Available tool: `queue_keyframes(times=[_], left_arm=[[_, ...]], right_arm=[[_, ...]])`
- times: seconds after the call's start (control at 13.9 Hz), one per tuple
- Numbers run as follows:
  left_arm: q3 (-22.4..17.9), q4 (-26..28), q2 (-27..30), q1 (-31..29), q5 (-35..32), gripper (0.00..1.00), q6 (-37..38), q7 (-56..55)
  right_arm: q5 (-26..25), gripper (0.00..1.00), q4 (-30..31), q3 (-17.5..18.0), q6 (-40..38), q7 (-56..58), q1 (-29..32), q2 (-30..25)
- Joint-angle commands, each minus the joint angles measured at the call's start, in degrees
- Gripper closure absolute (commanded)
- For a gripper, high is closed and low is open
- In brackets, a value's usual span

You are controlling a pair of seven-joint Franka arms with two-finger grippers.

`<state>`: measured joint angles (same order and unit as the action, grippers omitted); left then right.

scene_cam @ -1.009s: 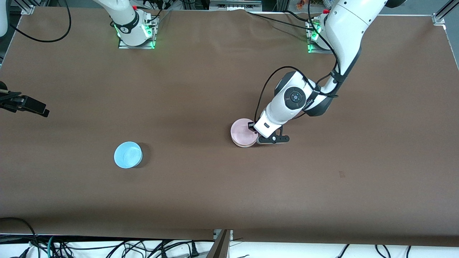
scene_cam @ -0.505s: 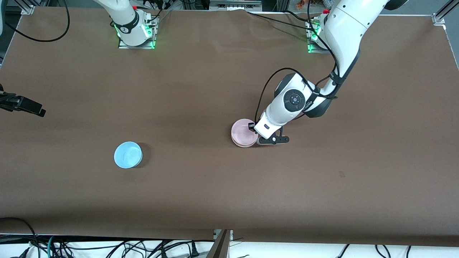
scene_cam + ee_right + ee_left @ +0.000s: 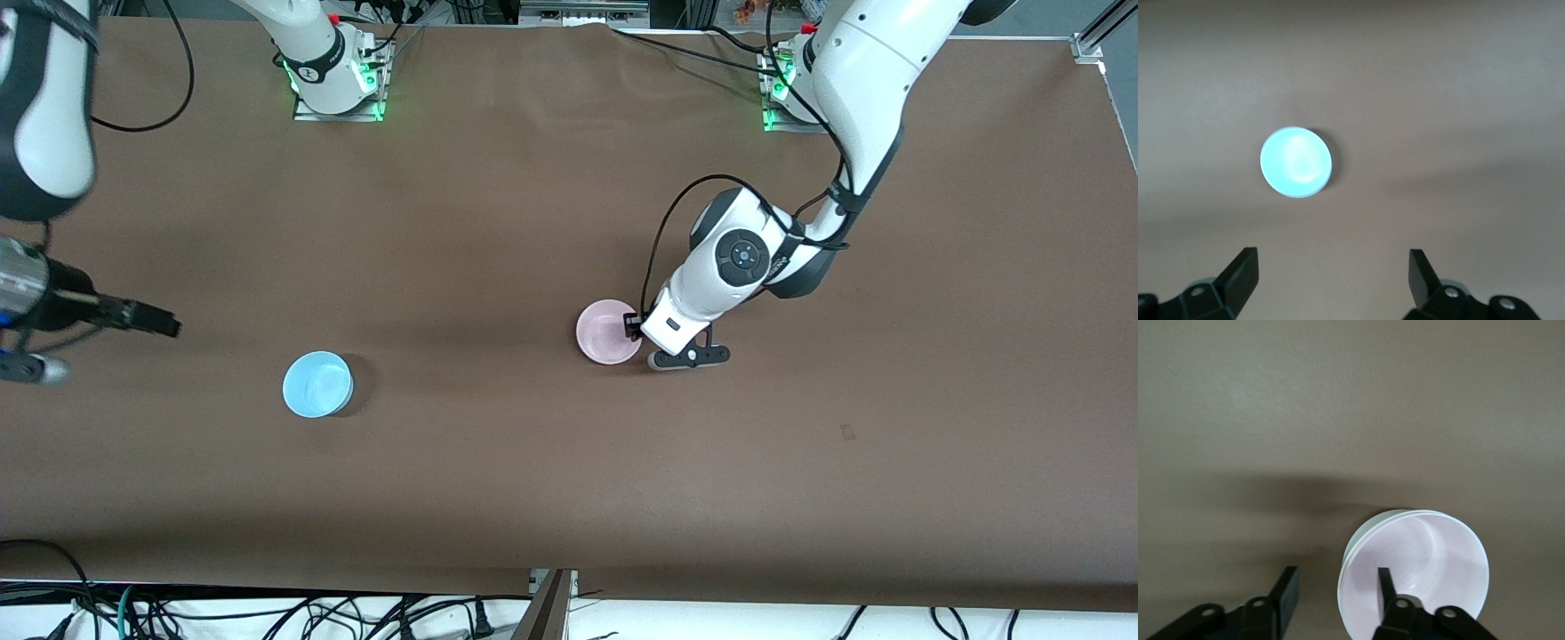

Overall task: Stack pink and blue bowls on white bowl
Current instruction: 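Withdraw the left gripper while the right gripper reaches the blue bowl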

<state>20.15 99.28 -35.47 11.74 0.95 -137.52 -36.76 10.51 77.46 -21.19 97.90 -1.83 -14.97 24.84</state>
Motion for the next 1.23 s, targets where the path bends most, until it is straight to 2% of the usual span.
queue_keyframes(times=[0.0,0.22,0.36,0.58,0.72,0.87,1.15], left_arm=[[-1.1,-1.8,6.3,-2.5,-1.3,0.00,9.8,-0.5],[-6.0,-1.9,14.7,-6.8,-1.7,0.00,19.2,1.2],[-9.3,-2.1,20.2,-11.1,-1.7,0.00,24.6,11.9],[-18.9,-3.1,26.8,-12.2,-1.3,0.00,29.0,30.2],[-22.1,-8.8,27.5,-14.0,-1.1,0.00,37.6,37.3],[-22.3,-12.1,28.1,-16.2,-1.3,0.00,43.8,39.8],[-20.5,-11.2,28.9,-16.3,-1.0,0.00,46.5,39.4]], right_arm=[[1.0,0.01,0.9,-0.2,7.4,-0.8,-3.6,4.9],[0.9,0.01,2.5,-0.1,14.0,-3.2,-5.9,9.2],[1.0,0.01,2.5,-0.1,16.3,-2.9,-6.0,11.3],[0.6,0.01,3.6,-0.1,19.4,-2.1,-5.3,13.7],[0.6,0.01,6.6,-0.1,24.2,-2.1,-5.9,14.2],[0.6,0.01,9.4,-0.1,28.4,-2.1,-6.0,14.9],[0.8,0.01,10.3,0.1,30.6,-2.1,-6.1,16.4]])
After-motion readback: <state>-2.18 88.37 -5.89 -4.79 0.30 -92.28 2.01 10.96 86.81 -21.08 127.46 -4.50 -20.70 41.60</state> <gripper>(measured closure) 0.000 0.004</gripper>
